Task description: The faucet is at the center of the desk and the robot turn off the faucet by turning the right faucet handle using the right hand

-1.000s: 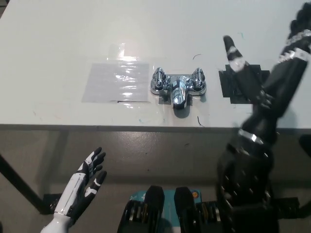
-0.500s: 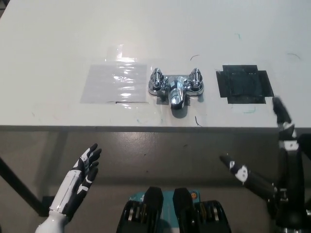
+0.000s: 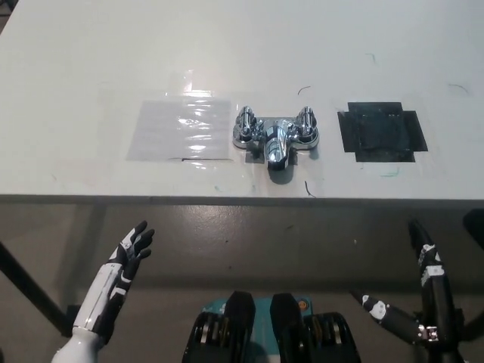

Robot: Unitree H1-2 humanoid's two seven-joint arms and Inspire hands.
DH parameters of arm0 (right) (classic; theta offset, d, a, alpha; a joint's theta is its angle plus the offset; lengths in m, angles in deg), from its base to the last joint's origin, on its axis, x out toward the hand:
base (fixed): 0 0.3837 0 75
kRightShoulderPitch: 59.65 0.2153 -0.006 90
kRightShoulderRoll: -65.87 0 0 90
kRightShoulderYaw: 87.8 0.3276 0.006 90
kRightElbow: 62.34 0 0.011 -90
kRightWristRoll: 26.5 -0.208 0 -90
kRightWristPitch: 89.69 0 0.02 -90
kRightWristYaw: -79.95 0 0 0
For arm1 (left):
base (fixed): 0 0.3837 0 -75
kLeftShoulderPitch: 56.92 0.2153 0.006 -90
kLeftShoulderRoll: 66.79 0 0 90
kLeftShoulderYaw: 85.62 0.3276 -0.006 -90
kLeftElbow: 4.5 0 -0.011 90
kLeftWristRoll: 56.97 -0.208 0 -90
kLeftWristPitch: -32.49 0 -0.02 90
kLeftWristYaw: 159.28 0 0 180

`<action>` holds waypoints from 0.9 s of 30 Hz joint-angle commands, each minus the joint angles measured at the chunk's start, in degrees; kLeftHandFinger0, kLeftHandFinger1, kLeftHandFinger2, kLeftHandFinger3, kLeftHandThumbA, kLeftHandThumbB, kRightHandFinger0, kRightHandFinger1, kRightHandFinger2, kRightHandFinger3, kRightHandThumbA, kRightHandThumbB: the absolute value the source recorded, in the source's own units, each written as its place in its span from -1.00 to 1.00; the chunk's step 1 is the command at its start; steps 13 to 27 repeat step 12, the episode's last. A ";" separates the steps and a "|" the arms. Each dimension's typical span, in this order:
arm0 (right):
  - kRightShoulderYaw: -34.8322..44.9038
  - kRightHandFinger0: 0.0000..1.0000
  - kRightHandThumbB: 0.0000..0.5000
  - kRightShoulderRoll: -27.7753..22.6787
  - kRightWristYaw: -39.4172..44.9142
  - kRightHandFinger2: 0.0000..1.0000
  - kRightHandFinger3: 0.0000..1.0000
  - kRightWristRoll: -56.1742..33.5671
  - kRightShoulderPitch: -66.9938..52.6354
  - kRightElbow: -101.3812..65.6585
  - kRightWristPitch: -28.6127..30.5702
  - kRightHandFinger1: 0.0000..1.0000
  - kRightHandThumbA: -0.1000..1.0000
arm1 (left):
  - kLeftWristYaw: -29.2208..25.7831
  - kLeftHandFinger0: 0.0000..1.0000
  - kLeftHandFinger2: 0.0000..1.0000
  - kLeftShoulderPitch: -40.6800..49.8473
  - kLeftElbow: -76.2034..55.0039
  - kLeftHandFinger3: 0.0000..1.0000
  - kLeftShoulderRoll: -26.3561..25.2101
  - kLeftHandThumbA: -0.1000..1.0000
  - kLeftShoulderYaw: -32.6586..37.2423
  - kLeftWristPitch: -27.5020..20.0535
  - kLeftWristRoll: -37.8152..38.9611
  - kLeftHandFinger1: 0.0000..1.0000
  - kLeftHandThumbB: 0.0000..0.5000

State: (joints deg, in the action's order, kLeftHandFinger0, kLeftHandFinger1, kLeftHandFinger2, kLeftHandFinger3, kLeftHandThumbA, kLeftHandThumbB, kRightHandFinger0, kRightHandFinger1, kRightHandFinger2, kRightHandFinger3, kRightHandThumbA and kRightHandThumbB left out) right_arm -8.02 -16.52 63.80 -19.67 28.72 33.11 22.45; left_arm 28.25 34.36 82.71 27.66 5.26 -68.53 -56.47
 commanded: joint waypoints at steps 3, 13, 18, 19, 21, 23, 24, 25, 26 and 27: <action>1.67 1.00 -0.33 1.13 3.76 1.00 1.00 -3.53 2.67 3.81 4.79 1.00 1.00 | 0.67 1.00 1.00 -1.71 -0.73 1.00 -0.86 0.90 -1.08 -1.24 1.93 1.00 0.29; 2.01 1.00 -0.19 1.64 4.55 1.00 1.00 0.29 3.74 6.60 3.11 1.00 1.00 | 0.83 1.00 1.00 -2.25 0.14 1.00 -0.92 0.93 -1.34 -1.18 2.12 1.00 0.34; 2.01 1.00 -0.19 1.64 4.55 1.00 1.00 0.29 3.74 6.60 3.11 1.00 1.00 | 0.83 1.00 1.00 -2.25 0.14 1.00 -0.92 0.93 -1.34 -1.18 2.12 1.00 0.34; 2.01 1.00 -0.19 1.64 4.55 1.00 1.00 0.29 3.74 6.60 3.11 1.00 1.00 | 0.83 1.00 1.00 -2.25 0.14 1.00 -0.92 0.93 -1.34 -1.18 2.12 1.00 0.34; 2.01 1.00 -0.19 1.64 4.55 1.00 1.00 0.29 3.74 6.60 3.11 1.00 1.00 | 0.83 1.00 1.00 -2.25 0.14 1.00 -0.92 0.93 -1.34 -1.18 2.12 1.00 0.34; 2.01 1.00 -0.19 1.64 4.55 1.00 1.00 0.29 3.74 6.60 3.11 1.00 1.00 | 0.83 1.00 1.00 -2.25 0.14 1.00 -0.92 0.93 -1.34 -1.18 2.12 1.00 0.34; 2.01 1.00 -0.19 1.64 4.55 1.00 1.00 0.29 3.74 6.60 3.11 1.00 1.00 | 0.83 1.00 1.00 -2.25 0.14 1.00 -0.92 0.93 -1.34 -1.18 2.12 1.00 0.34; 2.01 1.00 -0.19 1.64 4.55 1.00 1.00 0.29 3.74 6.60 3.11 1.00 1.00 | 0.83 1.00 1.00 -2.25 0.14 1.00 -0.92 0.93 -1.34 -1.18 2.12 1.00 0.34; 2.01 1.00 -0.19 1.64 4.55 1.00 1.00 0.29 3.74 6.60 3.11 1.00 1.00 | 0.83 1.00 1.00 -2.25 0.14 1.00 -0.92 0.93 -1.34 -1.18 2.12 1.00 0.34; 2.01 1.00 -0.19 1.64 4.55 1.00 1.00 0.29 3.74 6.60 3.11 1.00 1.00 | 0.83 1.00 1.00 -2.25 0.14 1.00 -0.92 0.93 -1.34 -1.18 2.12 1.00 0.34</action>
